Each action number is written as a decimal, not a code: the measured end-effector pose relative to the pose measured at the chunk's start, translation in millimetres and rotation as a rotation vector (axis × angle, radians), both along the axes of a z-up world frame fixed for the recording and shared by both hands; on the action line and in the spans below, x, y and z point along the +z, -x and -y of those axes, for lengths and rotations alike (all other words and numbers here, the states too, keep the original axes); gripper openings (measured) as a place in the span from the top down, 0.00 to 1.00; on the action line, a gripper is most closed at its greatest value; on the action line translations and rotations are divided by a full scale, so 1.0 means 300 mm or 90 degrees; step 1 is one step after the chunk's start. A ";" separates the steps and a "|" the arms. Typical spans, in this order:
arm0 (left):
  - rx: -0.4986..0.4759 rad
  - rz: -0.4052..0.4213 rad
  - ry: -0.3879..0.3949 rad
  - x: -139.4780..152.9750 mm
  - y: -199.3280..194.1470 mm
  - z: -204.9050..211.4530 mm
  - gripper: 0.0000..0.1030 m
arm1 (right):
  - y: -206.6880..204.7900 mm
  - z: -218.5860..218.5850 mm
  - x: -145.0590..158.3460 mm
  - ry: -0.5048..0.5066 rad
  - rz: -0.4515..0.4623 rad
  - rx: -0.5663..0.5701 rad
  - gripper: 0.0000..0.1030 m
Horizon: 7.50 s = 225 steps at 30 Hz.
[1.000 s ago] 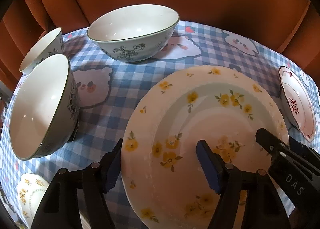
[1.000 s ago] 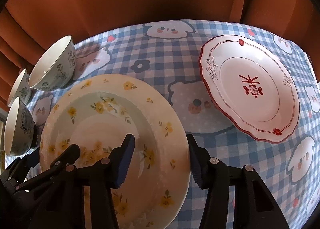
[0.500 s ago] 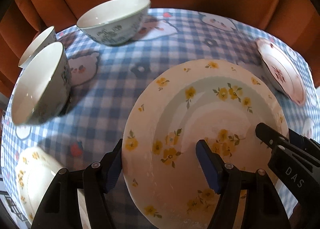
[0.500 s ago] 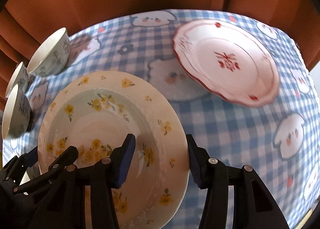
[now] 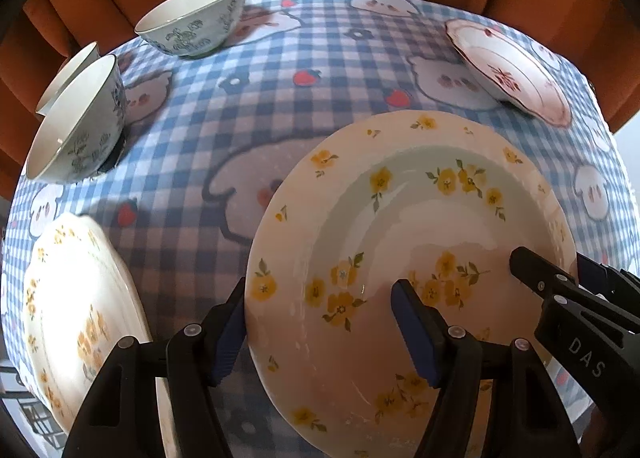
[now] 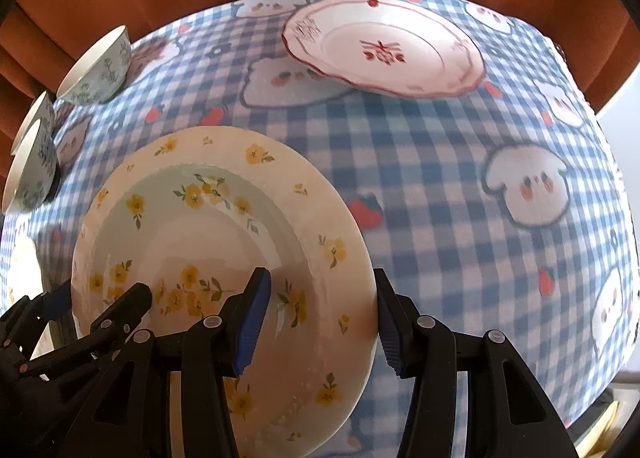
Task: Organize plates and bowls
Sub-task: 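Lift the round plate with both grippers and carry it over the scalloped plate, then lower the round plate onto the scalloped plate with both grippers, then open both grippers and withdraw them from the stacked plates, then move both grippers to the red-rimmed plate and grasp its rim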
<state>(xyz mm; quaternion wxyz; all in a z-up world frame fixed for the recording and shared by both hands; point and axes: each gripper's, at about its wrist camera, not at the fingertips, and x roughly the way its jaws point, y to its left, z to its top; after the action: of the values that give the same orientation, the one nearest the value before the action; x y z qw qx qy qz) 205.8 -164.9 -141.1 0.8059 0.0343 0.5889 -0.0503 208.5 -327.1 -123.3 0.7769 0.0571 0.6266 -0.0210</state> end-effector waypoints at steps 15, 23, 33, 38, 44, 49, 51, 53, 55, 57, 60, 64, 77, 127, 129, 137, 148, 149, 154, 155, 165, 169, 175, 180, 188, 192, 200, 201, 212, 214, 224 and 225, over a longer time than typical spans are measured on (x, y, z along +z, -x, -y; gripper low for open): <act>0.029 0.011 -0.014 -0.010 0.000 0.018 0.26 | -0.010 0.005 -0.015 -0.027 0.011 0.038 0.41; 0.028 0.004 -0.018 -0.003 0.005 0.022 0.27 | -0.029 0.001 -0.015 -0.020 -0.002 0.070 0.41; 0.002 0.012 -0.008 0.062 0.042 0.024 0.27 | 0.002 0.014 0.063 -0.003 0.001 0.060 0.41; -0.015 0.019 -0.002 0.107 0.059 -0.002 0.27 | 0.022 -0.001 0.121 0.007 0.014 0.048 0.41; -0.032 0.024 0.010 0.151 0.083 -0.074 0.27 | 0.057 -0.063 0.186 0.018 0.026 0.035 0.41; -0.039 0.036 0.023 0.186 0.107 -0.152 0.27 | 0.080 -0.134 0.231 0.025 0.038 0.025 0.41; -0.041 0.040 0.028 0.196 0.114 -0.187 0.27 | 0.090 -0.168 0.249 0.027 0.043 0.022 0.41; -0.041 0.044 0.035 0.207 0.122 -0.223 0.27 | 0.099 -0.196 0.260 0.029 0.046 0.021 0.41; -0.040 0.050 0.035 0.219 0.132 -0.258 0.27 | 0.107 -0.232 0.272 0.029 0.049 0.018 0.41; -0.039 0.054 0.036 0.229 0.143 -0.295 0.27 | 0.115 -0.261 0.282 0.028 0.052 0.018 0.41; -0.039 0.058 0.039 0.239 0.158 -0.350 0.27 | 0.128 -0.321 0.299 0.029 0.057 0.017 0.41; -0.035 0.058 0.043 0.243 0.176 -0.424 0.27 | 0.141 -0.387 0.307 0.029 0.061 0.019 0.41; 0.004 0.046 0.056 0.209 0.212 -0.657 0.27 | 0.166 -0.618 0.284 0.026 0.049 0.049 0.41; 0.106 0.013 0.025 0.030 0.155 -0.767 0.22 | 0.086 -0.782 0.164 0.054 0.012 0.127 0.58; 0.108 0.016 0.025 0.034 0.161 -0.765 0.22 | 0.092 -0.775 0.168 0.048 0.014 0.125 0.64; 0.118 0.045 0.018 0.092 0.183 -0.803 0.22 | 0.104 -0.788 0.159 0.046 0.022 0.130 0.65; 0.125 0.042 -0.003 0.101 0.189 -0.833 0.22 | 0.097 -0.835 0.118 0.028 0.011 0.137 0.64; 0.125 0.038 -0.005 0.100 0.188 -0.835 0.22 | 0.097 -0.838 0.116 0.027 0.010 0.138 0.64; 0.123 0.032 -0.010 0.097 0.191 -0.843 0.22 | 0.095 -0.863 0.106 0.033 0.012 0.141 0.62; 0.122 0.031 -0.011 0.096 0.192 -0.845 0.22 | 0.097 -0.866 0.105 0.037 0.014 0.140 0.62; 0.095 0.026 -0.020 0.118 0.212 -0.829 0.22 | 0.111 -0.857 0.119 0.031 0.016 0.108 0.60; 0.086 0.037 -0.014 0.150 0.230 -0.826 0.22 | 0.128 -0.845 0.145 0.017 0.021 0.095 0.60; 0.061 0.059 0.000 0.214 0.253 -0.798 0.20 | 0.170 -0.843 0.227 -0.007 0.044 0.091 0.48; 0.044 0.094 0.005 0.271 0.264 -0.753 0.19 | 0.194 -0.817 0.303 -0.004 0.090 0.082 0.34; 0.059 0.119 0.012 0.307 0.256 -0.639 0.19 | 0.197 -0.722 0.351 -0.015 0.132 0.089 0.33; 0.054 0.135 -0.002 0.336 0.240 -0.548 0.19 | 0.184 -0.642 0.369 -0.038 0.133 0.079 0.33; 0.053 0.138 0.004 0.372 0.177 -0.345 0.19 | 0.143 -0.432 0.397 -0.043 0.153 0.066 0.33; 0.052 0.135 0.001 0.375 0.166 -0.315 0.19 | 0.134 -0.397 0.398 -0.044 0.154 0.062 0.33; 0.024 0.150 0.015 0.388 0.047 -0.029 0.19 | 0.036 -0.105 0.426 -0.004 0.176 0.022 0.03; 0.019 0.154 0.003 0.382 0.021 0.030 0.19 | 0.014 -0.064 0.429 -0.001 0.185 0.033 0.03; 0.049 0.152 -0.003 0.334 -0.121 0.256 0.19 | -0.151 0.138 0.382 -0.030 0.168 0.047 0.00; 0.052 0.153 -0.003 0.330 -0.134 0.276 0.19 | -0.170 0.167 0.375 -0.039 0.170 0.046 0.00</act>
<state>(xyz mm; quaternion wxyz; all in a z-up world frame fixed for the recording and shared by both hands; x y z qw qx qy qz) 246.1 -247.6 -42.2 0.8720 0.0184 0.4890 -0.0118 259.4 -377.2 -10.8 0.8516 0.0605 0.5195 0.0339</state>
